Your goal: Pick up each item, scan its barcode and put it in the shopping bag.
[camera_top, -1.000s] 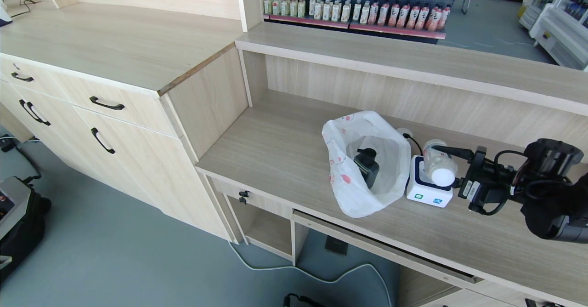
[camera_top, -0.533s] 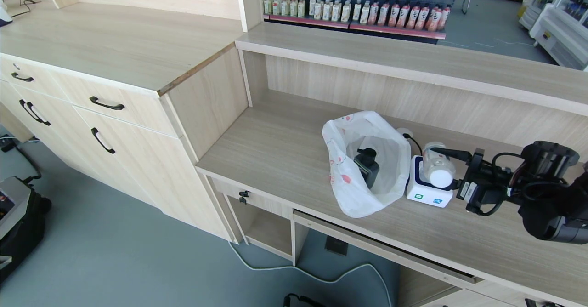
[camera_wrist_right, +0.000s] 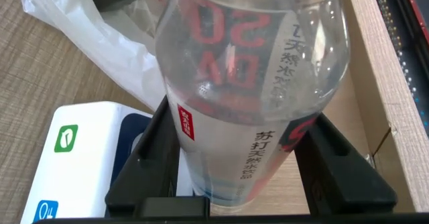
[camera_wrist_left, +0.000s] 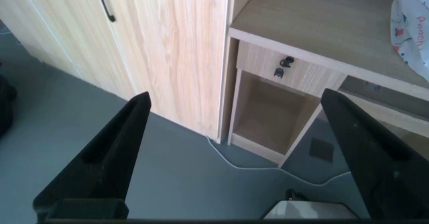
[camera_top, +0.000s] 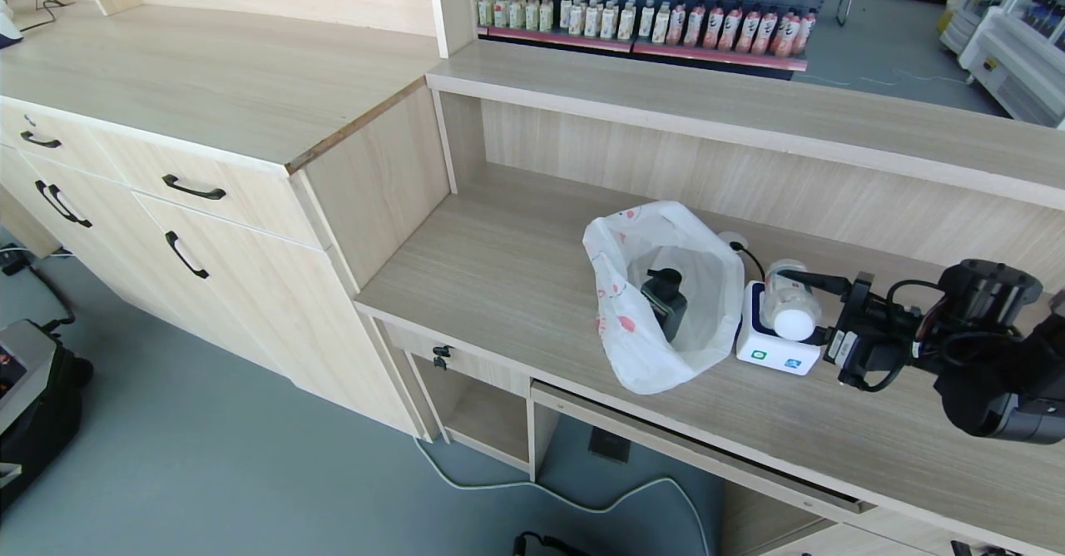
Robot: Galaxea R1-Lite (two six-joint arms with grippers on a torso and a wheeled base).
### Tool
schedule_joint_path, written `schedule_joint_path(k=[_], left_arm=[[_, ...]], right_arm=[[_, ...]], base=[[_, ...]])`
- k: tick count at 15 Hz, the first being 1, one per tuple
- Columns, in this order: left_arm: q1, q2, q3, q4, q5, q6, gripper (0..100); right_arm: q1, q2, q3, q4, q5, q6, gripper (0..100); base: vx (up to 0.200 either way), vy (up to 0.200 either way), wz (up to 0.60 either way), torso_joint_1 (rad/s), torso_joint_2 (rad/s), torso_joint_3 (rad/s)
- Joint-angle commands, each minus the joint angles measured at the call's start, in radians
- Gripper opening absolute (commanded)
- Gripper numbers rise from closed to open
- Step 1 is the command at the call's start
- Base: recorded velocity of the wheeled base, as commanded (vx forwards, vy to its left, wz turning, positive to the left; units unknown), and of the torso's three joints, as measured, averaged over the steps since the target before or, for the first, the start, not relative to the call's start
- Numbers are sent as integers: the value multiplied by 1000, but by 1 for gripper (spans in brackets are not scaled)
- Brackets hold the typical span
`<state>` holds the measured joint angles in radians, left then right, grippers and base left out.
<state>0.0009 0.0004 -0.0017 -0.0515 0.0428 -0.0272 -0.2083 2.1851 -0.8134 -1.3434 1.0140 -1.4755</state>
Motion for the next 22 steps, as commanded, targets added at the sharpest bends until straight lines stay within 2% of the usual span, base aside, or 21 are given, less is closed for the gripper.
schedule_joint_path(k=[1,6,10,13,17,18,19,21,22], left_arm=[[1,0,0,-1,0,0,100],[1,0,0,-1,0,0,100],[1,0,0,-1,0,0,100],[1,0,0,-1,0,0,100],[1,0,0,-1,0,0,100],[1,0,0,-1,0,0,100],[1,0,0,-1,0,0,100],[1,0,0,-1,0,0,100],[1,0,0,-1,0,0,100]], right_arm=[[0,7,-1,3,0,0,0],[3,-2,0,1,0,8,0],[-36,-163,23,43,0,89,0],[-79,-292,33,142,0,196,0],[-134,-493,56,319,-2,469,0],[-140,-516,56,368,-2,503,0],[-152,-564,51,475,-5,557,0],[-180,-607,53,598,-66,598,0],[-189,-627,51,661,-129,607,0]], base=[[0,0,0,0,0,0],[0,0,0,0,0,0],[0,0,0,0,0,0],[0,0,0,0,0,0],[0,0,0,0,0,0],[0,0,0,0,0,0],[0,0,0,0,0,0],[0,0,0,0,0,0],[0,0,0,0,0,0]])
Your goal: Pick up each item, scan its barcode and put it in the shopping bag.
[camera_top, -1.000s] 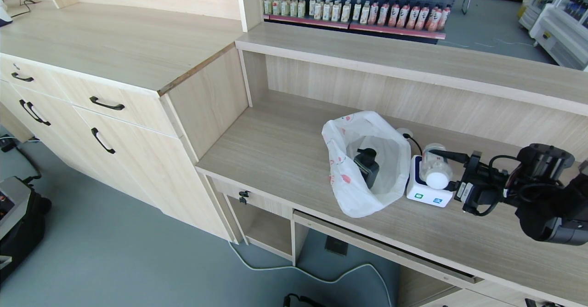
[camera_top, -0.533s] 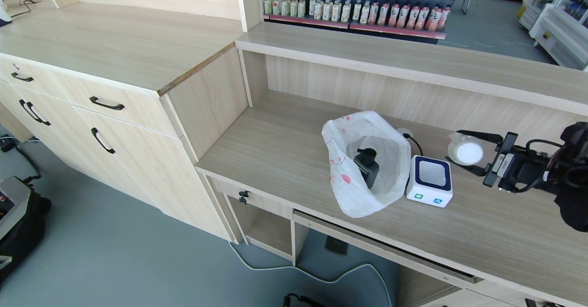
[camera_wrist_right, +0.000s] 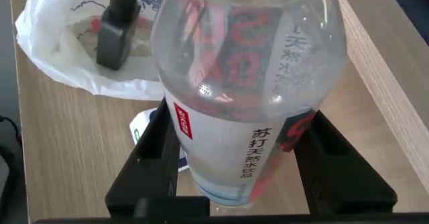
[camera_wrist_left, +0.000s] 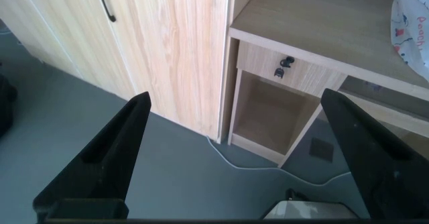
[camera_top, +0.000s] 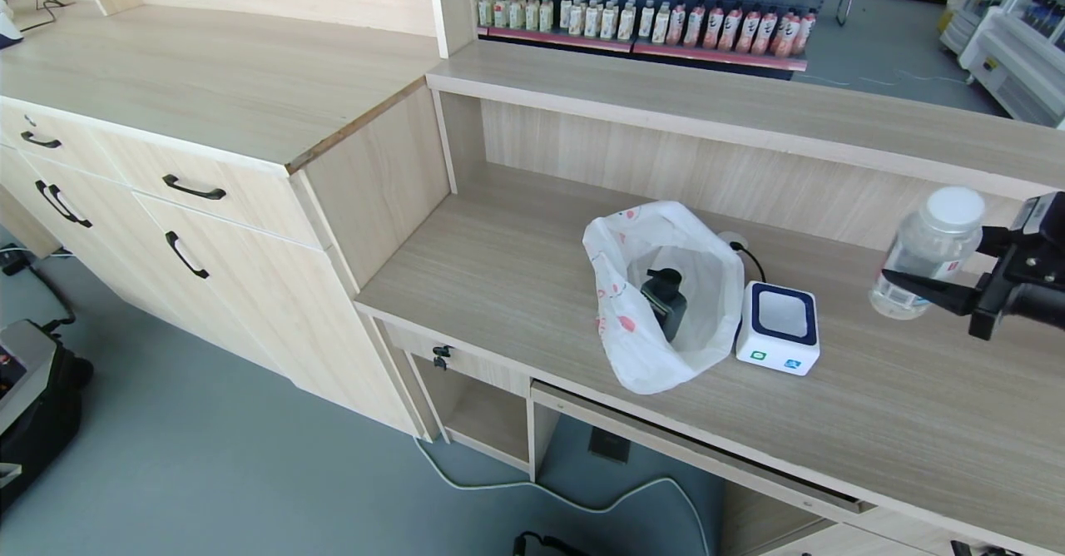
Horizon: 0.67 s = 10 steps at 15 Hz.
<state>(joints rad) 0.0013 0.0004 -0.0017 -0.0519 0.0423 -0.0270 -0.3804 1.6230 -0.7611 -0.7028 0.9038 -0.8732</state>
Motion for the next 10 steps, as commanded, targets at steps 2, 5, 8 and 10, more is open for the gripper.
schedule_joint_path(k=[2,5,8,10], left_arm=[[0,0,0,0,1,-1,100],[0,0,0,0,1,-1,100],[0,0,0,0,1,-1,100],[0,0,0,0,1,-1,100]], right_arm=[[-17,-68,-1,49,-97,28,0],[-40,-95,35,57,-102,60,0],[-40,-110,-11,52,-102,118,0],[-35,-80,-80,57,-102,140,0]], base=[[0,0,0,0,0,0],[0,0,0,0,0,0],[0,0,0,0,0,0],[0,0,0,0,0,0]])
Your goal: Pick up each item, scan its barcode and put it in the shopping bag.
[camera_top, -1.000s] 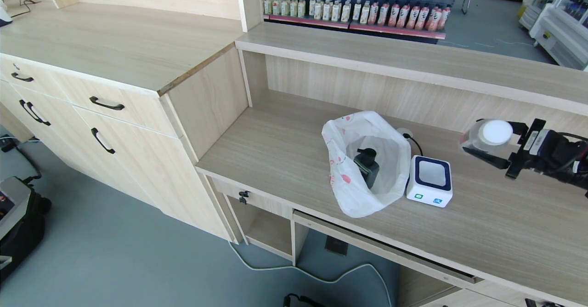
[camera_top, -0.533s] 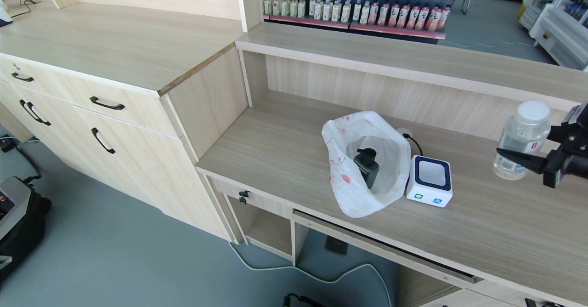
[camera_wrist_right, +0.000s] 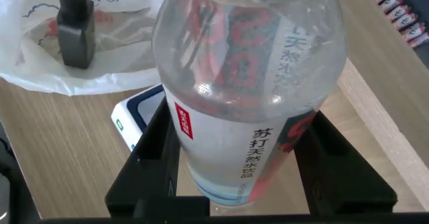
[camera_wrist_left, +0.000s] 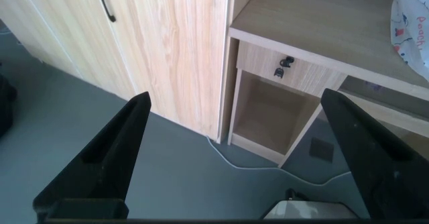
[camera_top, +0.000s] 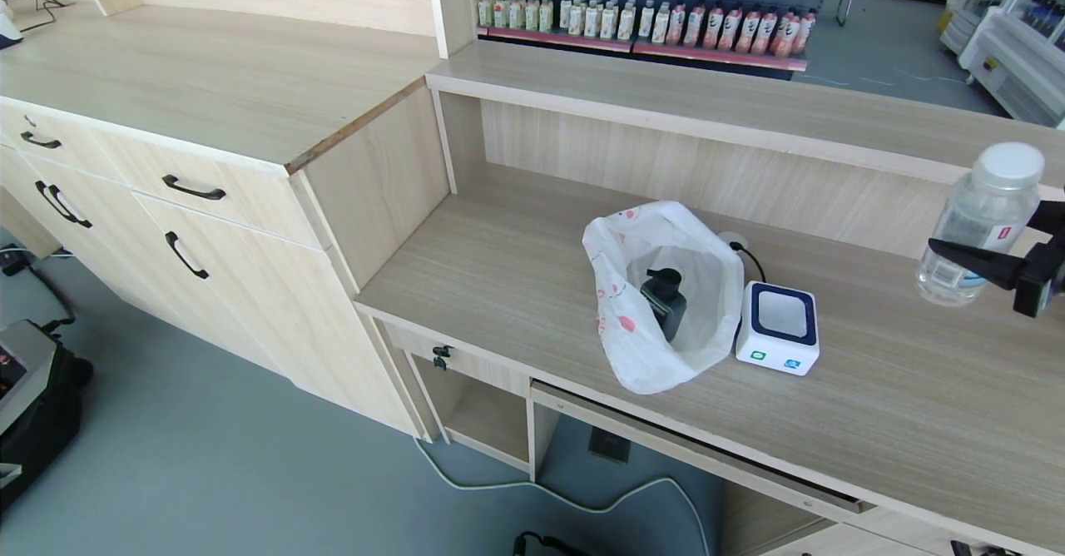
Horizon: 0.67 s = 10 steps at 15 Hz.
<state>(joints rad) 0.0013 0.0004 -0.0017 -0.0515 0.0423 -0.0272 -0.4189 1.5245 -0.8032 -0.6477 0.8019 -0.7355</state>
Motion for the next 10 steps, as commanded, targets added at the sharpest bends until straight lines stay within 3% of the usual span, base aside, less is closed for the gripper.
schedule_joint_path(k=[1,5,10], left_arm=[[0,0,0,-1,1,0,100],[0,0,0,-1,1,0,100],[0,0,0,-1,1,0,100]], right_arm=[[8,20,-45,3,-6,41,0],[98,60,-133,-1,-121,212,0],[285,132,-154,-10,-642,335,0]], base=[[0,0,0,0,0,0],[0,0,0,0,0,0],[0,0,0,0,0,0]])
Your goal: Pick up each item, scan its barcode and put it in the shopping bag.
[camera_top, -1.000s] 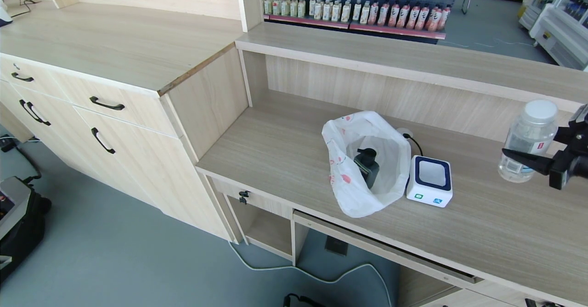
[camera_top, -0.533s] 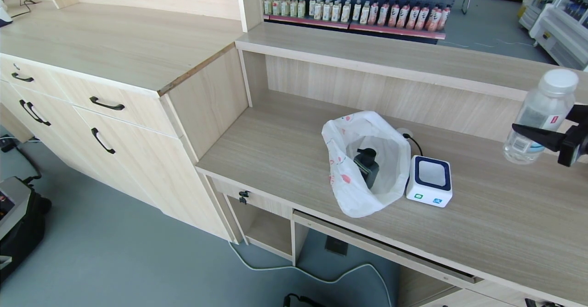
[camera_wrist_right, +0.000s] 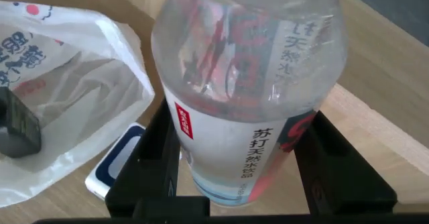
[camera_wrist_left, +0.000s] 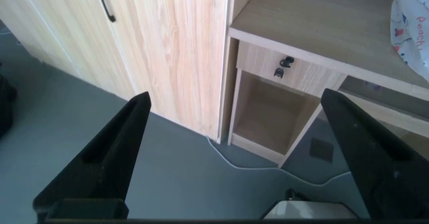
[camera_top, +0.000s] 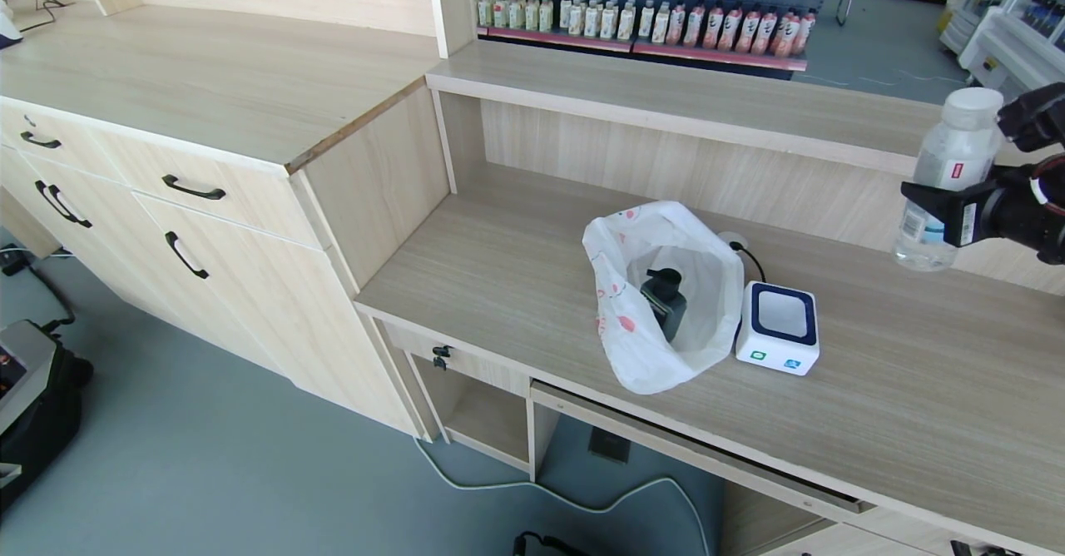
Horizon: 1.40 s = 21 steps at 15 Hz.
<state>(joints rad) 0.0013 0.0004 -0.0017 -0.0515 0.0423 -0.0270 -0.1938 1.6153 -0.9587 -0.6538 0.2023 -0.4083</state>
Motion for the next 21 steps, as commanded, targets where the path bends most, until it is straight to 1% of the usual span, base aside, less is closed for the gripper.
schedule_joint_path(k=[1,2,4,5,6,7,9,15,17,20,21], left_arm=[[0,0,0,-1,1,-1,100],[0,0,0,1,1,-1,100],[0,0,0,-1,1,-1,100],[0,0,0,-1,1,-1,100],[0,0,0,-1,1,-1,100],[0,0,0,-1,1,-1,100],[0,0,0,-1,1,-1,100],[0,0,0,1,1,-1,100],[0,0,0,-1,1,-1,100],[0,0,0,-1,1,-1,100],[0,0,0,-1,1,-1,100]], right_arm=[[106,55,12,-20,-126,16,0],[148,75,35,-64,-184,34,0],[220,120,113,-225,-248,46,0],[223,121,115,-231,-250,46,0],[264,155,152,-328,-253,46,0],[281,175,155,-379,-256,46,0],[287,202,152,-420,-256,45,0],[303,268,140,-455,-256,52,0],[320,301,112,-460,-254,108,0],[361,377,61,-553,-248,224,0],[369,399,46,-561,-247,250,0]], base=[[0,0,0,0,0,0],[0,0,0,0,0,0],[0,0,0,0,0,0],[0,0,0,0,0,0],[0,0,0,0,0,0],[0,0,0,0,0,0],[0,0,0,0,0,0],[0,0,0,0,0,0],[0,0,0,0,0,0],[0,0,0,0,0,0],[0,0,0,0,0,0]])
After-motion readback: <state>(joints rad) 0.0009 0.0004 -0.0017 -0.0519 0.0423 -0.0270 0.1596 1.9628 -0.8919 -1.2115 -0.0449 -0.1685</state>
